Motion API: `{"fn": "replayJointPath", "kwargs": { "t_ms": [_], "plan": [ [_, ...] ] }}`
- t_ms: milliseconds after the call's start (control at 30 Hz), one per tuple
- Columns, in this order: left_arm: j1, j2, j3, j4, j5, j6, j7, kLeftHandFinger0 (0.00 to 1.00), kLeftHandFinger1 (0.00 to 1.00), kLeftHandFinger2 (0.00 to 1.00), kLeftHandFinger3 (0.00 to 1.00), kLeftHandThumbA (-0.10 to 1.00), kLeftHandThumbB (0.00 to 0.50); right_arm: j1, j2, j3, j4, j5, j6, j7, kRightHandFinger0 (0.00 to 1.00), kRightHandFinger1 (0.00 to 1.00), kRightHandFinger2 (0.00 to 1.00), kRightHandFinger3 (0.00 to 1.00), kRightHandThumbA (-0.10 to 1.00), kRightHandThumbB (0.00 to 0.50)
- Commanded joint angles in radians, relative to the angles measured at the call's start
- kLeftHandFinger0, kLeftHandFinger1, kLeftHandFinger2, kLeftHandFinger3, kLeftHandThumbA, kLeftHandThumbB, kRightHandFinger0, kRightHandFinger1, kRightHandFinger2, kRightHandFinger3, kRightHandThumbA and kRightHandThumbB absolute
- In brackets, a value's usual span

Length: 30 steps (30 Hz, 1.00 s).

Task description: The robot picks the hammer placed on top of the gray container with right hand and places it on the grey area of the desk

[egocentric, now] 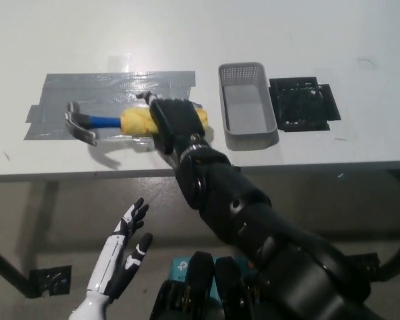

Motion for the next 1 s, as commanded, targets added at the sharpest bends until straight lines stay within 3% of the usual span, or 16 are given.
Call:
{"fn": "replayJointPath", "kwargs": {
  "t_ms": [0, 100, 167, 200, 233, 267, 300, 333, 400, 500, 667, 767, 800, 833, 900, 967],
  "plan": [
    [-0.007, 0.013, -0.009, -0.048, 0.025, -0.003, -0.009, 1.0, 1.0, 1.0, 1.0, 0.89, 0.137, -0.042, 0.011, -0.019, -0.017, 0.045, 0.013, 0.0, 0.0, 0.34, 0.77, 0.82, -0.1, 0.094],
    [-0.01, 0.016, -0.014, -0.05, 0.045, -0.009, -0.004, 1.0, 1.0, 1.0, 1.0, 0.88, 0.125, -0.034, 0.008, -0.008, -0.014, 0.041, 0.037, 0.028, 0.0, 0.34, 0.72, 0.68, -0.1, 0.088],
    [-0.015, 0.017, -0.014, -0.046, 0.039, -0.012, -0.006, 1.0, 1.0, 1.0, 1.0, 0.86, 0.124, -0.035, 0.007, -0.004, -0.012, 0.04, 0.05, 0.035, 0.0, 0.25, 0.53, 0.57, 0.05, 0.086],
    [-0.016, 0.017, -0.014, -0.047, 0.038, -0.01, -0.007, 1.0, 1.0, 1.0, 1.0, 0.86, 0.122, -0.037, 0.007, -0.001, -0.012, 0.038, 0.059, 0.042, 0.02, 0.23, 0.49, 0.57, 0.2, 0.09],
    [-0.017, 0.017, -0.014, -0.048, 0.035, -0.007, -0.009, 1.0, 1.0, 1.0, 1.0, 0.86, 0.122, -0.041, 0.007, 0.003, -0.011, 0.036, 0.073, 0.054, 0.01, 0.22, 0.44, 0.54, 0.27, 0.09],
    [-0.019, 0.019, -0.015, -0.045, 0.037, -0.009, -0.01, 1.0, 1.0, 1.0, 1.0, 0.85, 0.121, -0.052, 0.01, 0.002, -0.006, 0.039, 0.12, 0.104, 0.29, 0.54, 0.79, 0.92, 0.49, 0.17],
    [-0.018, 0.019, -0.016, -0.048, 0.039, -0.007, -0.01, 1.0, 1.0, 1.0, 1.0, 0.85, 0.115, -0.054, 0.006, -0.012, -0.006, 0.058, 0.114, 0.146, 0.7, 0.95, 1.0, 1.0, 0.63, 0.208],
    [-0.018, 0.019, -0.017, -0.047, 0.038, -0.009, -0.012, 1.0, 1.0, 1.0, 1.0, 0.84, 0.118, -0.055, 0.003, -0.02, -0.007, 0.069, 0.108, 0.174, 1.0, 1.0, 1.0, 1.0, 0.71, 0.262],
    [-0.015, 0.019, -0.019, -0.051, 0.035, -0.006, -0.015, 1.0, 1.0, 1.0, 1.0, 0.84, 0.115, -0.055, -0.004, -0.034, -0.01, 0.085, 0.107, 0.201, 1.0, 1.0, 1.0, 1.0, 0.82, 0.386],
    [-0.018, 0.02, -0.019, -0.052, 0.031, 0.0, -0.017, 1.0, 1.0, 1.0, 1.0, 0.83, 0.116, -0.06, -0.015, -0.061, -0.017, 0.118, 0.093, 0.249, 1.0, 1.0, 1.0, 1.0, 0.89, 0.489],
    [-0.022, 0.018, -0.02, -0.046, 0.037, -0.004, -0.011, 1.0, 1.0, 1.0, 1.0, 0.84, 0.128, -0.096, -0.04, -0.171, -0.037, 0.22, 0.078, 0.394, 1.0, 1.0, 1.0, 1.0, 0.89, 0.5],
    [-0.025, 0.019, -0.019, -0.042, 0.027, -0.008, -0.016, 1.0, 1.0, 1.0, 1.0, 0.84, 0.118, -0.124, -0.057, -0.334, -0.058, 0.376, 0.071, 0.504, 1.0, 1.0, 1.0, 1.0, 0.84, 0.5],
    [-0.024, 0.016, -0.019, -0.042, 0.024, -0.008, -0.015, 1.0, 1.0, 1.0, 1.0, 0.84, 0.126, -0.137, -0.061, -0.461, -0.07, 0.507, 0.089, 0.586, 1.0, 1.0, 1.0, 1.0, 0.72, 0.5],
    [-0.023, 0.015, -0.018, -0.042, 0.017, -0.005, -0.018, 1.0, 1.0, 1.0, 1.0, 0.82, 0.123, -0.15, -0.067, -0.497, -0.073, 0.532, 0.1, 0.625, 1.0, 1.0, 1.0, 1.0, 0.75, 0.5],
    [-0.022, 0.015, -0.019, -0.044, 0.016, 0.0, -0.019, 1.0, 1.0, 1.0, 1.0, 0.81, 0.124, -0.177, -0.084, -0.6, -0.092, 0.63, 0.135, 0.76, 1.0, 1.0, 1.0, 1.0, 0.65, 0.5],
    [-0.027, 0.017, -0.019, -0.043, 0.02, -0.001, -0.02, 1.0, 1.0, 1.0, 1.0, 0.81, 0.112, -0.208, -0.103, -0.639, -0.098, 0.658, 0.173, 0.852, 1.0, 1.0, 1.0, 1.0, 0.69, 0.5]
  ]
}}
